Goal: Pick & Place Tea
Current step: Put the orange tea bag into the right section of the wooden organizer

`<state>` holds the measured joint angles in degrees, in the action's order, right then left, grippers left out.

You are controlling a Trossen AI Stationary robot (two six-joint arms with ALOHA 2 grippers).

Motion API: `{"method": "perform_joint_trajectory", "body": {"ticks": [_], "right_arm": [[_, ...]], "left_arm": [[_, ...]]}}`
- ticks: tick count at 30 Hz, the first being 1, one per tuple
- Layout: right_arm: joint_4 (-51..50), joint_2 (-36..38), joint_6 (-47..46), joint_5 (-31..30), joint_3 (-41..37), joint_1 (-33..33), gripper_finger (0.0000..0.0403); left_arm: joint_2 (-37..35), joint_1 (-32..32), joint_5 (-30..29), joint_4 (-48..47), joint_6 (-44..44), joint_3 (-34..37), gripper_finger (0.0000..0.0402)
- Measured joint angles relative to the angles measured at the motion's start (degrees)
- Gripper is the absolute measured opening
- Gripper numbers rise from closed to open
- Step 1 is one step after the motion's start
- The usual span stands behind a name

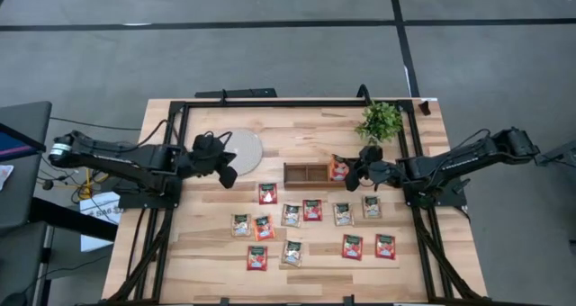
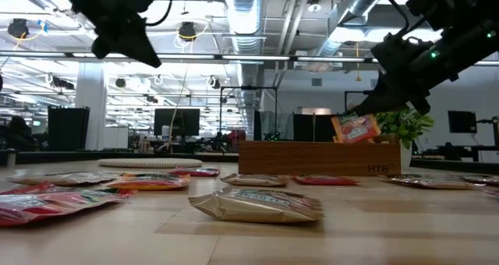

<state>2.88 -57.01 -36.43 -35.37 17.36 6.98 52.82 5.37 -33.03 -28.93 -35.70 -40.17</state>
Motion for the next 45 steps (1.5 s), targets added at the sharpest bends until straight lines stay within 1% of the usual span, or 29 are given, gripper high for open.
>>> {"method": "perform_joint_trajectory", "body": {"ticks": [4, 8, 13, 15, 20, 24, 31, 45], "right_arm": [[0.34, -2.61, -1.14, -0.28, 0.07, 0.0, 0.0], [1.08, -4.52, -1.11, -1.03, 0.09, -0.11, 0.0], [1.07, -4.56, -0.13, -1.96, 0.12, -0.38, 0.0], [2.52, -4.41, 2.04, -2.68, 0.1, -0.4, 0.0], [5.74, -4.41, 6.46, -2.19, 0.12, -1.12, 0.0], [5.68, -4.41, 7.06, -2.1, 0.12, -1.14, 0.0], [5.58, -4.41, 8.42, -2.06, 0.12, -1.03, 0.0], [5.1, -4.41, 8.44, -2.0, 0.12, -1.03, 0.0]], "left_arm": [[-2.19, 0.02, 1.67, 2.94, 0.02, 3.11, 0.0], [-2.34, 0.02, 1.91, 2.69, 0.75, 3.42, 0.0], [-2.3, 0.02, 4.42, 2.54, 2.89, 3.42, 0.0], [-2.28, 0.02, 5.19, 2.54, 3.9, 3.42, 0.0], [-2.28, 0.01, 6.46, 2.52, 5.83, 3.42, 0.0], [-2.28, 0.02, 6.76, 2.51, 6.69, 3.42, 0.0], [-2.26, 0.02, 9.01, 2.47, 6.86, 3.42, 0.0], [-2.25, 0.0, 9.07, 0.78, 6.84, 3.42, 0.0]]}}
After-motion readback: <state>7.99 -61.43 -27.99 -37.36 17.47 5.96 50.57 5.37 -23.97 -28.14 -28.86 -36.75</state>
